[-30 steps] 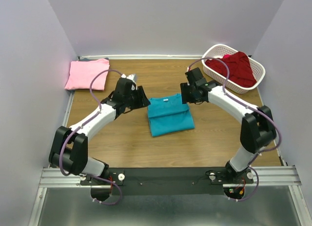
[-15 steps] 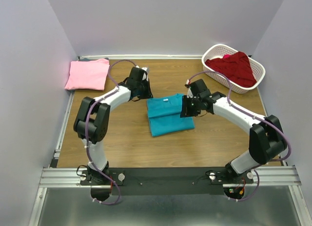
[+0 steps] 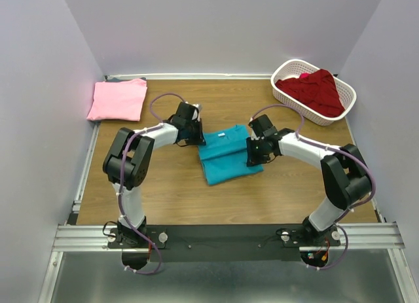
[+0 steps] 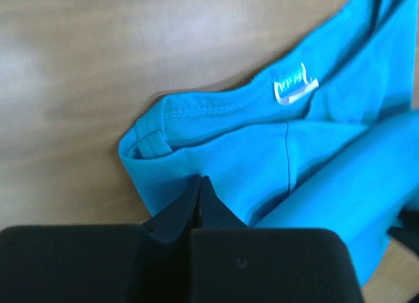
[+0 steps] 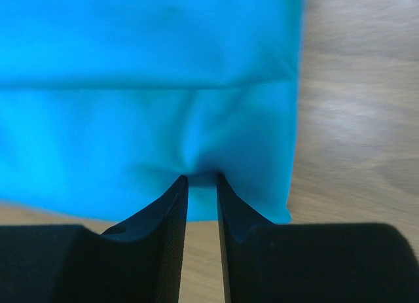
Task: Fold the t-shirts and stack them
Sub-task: Fold the tshirt
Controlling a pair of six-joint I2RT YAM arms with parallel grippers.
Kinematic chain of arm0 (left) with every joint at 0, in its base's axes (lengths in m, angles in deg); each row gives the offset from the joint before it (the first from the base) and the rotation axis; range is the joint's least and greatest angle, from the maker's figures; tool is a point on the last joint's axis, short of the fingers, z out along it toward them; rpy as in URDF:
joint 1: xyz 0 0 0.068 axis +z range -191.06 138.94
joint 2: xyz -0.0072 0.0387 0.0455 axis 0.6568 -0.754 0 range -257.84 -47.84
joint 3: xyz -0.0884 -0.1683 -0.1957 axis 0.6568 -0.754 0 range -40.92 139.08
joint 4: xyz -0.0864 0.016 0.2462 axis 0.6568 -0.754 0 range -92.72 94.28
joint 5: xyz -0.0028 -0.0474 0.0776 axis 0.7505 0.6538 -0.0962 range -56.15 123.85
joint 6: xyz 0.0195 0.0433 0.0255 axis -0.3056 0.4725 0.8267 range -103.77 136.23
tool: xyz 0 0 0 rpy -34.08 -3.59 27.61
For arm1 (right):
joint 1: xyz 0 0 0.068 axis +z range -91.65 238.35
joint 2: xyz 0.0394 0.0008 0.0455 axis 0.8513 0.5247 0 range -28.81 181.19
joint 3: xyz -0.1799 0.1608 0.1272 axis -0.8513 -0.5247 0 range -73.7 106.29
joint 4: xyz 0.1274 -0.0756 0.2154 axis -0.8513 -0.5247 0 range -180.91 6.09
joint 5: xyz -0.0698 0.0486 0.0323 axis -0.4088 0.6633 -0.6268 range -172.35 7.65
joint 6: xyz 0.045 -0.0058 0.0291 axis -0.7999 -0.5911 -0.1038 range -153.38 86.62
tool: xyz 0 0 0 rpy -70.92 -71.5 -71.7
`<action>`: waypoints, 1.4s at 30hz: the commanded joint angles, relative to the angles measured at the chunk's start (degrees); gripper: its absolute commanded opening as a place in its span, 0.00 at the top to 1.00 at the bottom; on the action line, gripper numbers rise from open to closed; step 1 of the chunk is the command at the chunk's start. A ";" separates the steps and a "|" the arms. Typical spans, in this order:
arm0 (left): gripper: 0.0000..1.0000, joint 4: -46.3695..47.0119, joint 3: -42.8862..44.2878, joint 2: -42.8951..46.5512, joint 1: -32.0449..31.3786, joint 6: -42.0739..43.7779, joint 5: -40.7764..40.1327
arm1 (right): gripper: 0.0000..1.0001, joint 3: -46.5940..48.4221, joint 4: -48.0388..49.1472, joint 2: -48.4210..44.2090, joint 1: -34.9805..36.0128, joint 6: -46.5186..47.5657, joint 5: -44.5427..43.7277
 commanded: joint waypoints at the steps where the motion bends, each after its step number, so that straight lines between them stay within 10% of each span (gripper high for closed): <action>1: 1.00 -1.95 -9.54 4.26 -0.36 -3.25 1.56 | 0.69 0.22 0.75 1.91 -2.46 3.40 -10.29; 6: 0.99 -0.99 -21.76 18.58 -6.76 -9.23 2.88 | 0.69 4.60 -0.39 3.15 -6.07 6.13 -15.14; 15: 0.83 -1.59 -27.57 35.82 -8.62 -16.44 -3.25 | 0.68 9.63 -0.84 -0.55 -4.05 3.76 3.04; 42: 0.81 -8.11 -27.48 41.80 -6.60 -11.70 -15.49 | 0.69 19.81 3.03 11.49 4.47 -2.57 11.40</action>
